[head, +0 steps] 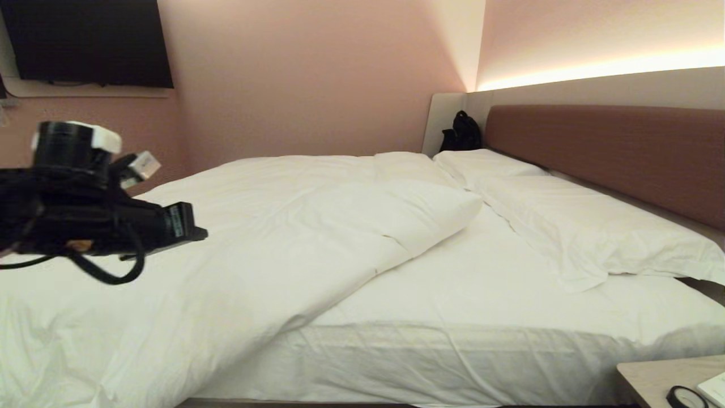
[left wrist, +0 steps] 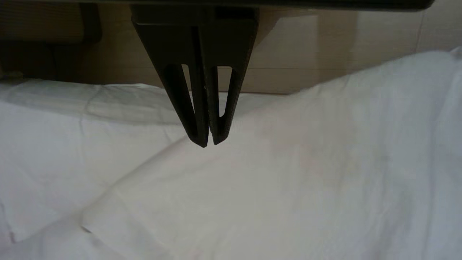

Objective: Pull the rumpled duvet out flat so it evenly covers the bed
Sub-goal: Hold the folded corner of the quilt

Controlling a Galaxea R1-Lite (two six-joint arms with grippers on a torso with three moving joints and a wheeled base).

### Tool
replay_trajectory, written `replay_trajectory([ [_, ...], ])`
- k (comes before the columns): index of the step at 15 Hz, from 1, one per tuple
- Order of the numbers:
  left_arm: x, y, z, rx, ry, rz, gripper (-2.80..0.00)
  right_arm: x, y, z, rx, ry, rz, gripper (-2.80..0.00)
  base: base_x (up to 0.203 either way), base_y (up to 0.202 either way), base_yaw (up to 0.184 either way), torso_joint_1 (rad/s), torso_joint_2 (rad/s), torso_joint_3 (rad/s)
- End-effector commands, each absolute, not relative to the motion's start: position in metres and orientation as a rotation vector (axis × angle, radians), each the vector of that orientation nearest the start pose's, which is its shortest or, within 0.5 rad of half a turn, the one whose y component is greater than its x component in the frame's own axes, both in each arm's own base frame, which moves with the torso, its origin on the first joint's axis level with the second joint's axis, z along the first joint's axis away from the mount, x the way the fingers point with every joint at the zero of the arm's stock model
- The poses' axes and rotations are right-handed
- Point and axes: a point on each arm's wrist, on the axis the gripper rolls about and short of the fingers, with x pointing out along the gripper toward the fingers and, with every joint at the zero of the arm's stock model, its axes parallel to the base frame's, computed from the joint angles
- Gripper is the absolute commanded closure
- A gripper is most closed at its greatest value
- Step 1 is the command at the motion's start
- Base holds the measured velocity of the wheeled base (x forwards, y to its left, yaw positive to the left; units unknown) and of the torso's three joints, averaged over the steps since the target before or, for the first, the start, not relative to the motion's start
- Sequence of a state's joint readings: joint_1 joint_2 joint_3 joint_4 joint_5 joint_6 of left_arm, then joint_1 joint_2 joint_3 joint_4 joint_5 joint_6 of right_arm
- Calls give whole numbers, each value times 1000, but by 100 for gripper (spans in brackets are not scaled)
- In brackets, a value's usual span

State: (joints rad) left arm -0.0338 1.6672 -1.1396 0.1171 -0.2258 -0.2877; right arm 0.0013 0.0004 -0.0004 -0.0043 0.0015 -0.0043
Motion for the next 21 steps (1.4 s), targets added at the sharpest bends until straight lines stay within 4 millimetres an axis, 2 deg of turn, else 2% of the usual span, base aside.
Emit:
replay_trajectory([
  [1,369,-23,150,-343,836,-137,0,-23,0,76,-5,-4,3,0,0,0,0,0,0,0],
  [3,402,-37,123,-314,859,-122,0,-23,0,76,-5,-5,3,0,0,0,0,0,0,0],
  [5,425,-48,109,-291,850,-114,0,-23,0,76,-5,-5,3,0,0,0,0,0,0,0],
  [7,436,-51,102,-284,847,-111,0,-23,0,76,-5,-3,3,0,0,0,0,0,0,0],
  [9,450,-53,85,-278,863,-110,0,-23,0,76,-5,-3,3,0,0,0,0,0,0,0],
  [10,453,-53,82,-276,864,-111,-280,-23,0,76,-5,-5,3,0,0,0,0,0,0,0],
  [15,463,-54,87,-279,834,-113,-280,-23,0,76,-5,-3,3,0,0,0,0,0,0,0],
  [17,461,-51,103,-276,817,-91,-280,-23,0,76,-5,-3,3,0,0,0,0,0,0,0],
  [19,466,-36,111,-262,778,-37,-280,-23,0,76,-5,-5,3,0,0,0,0,0,0,0],
  [20,467,-35,111,-261,777,-35,-280,-23,0,76,-5,-3,3,0,0,0,0,0,0,0],
  [21,469,-20,111,-267,768,-4,-280,-23,0,76,-5,-3,3,0,0,0,0,0,0,0],
])
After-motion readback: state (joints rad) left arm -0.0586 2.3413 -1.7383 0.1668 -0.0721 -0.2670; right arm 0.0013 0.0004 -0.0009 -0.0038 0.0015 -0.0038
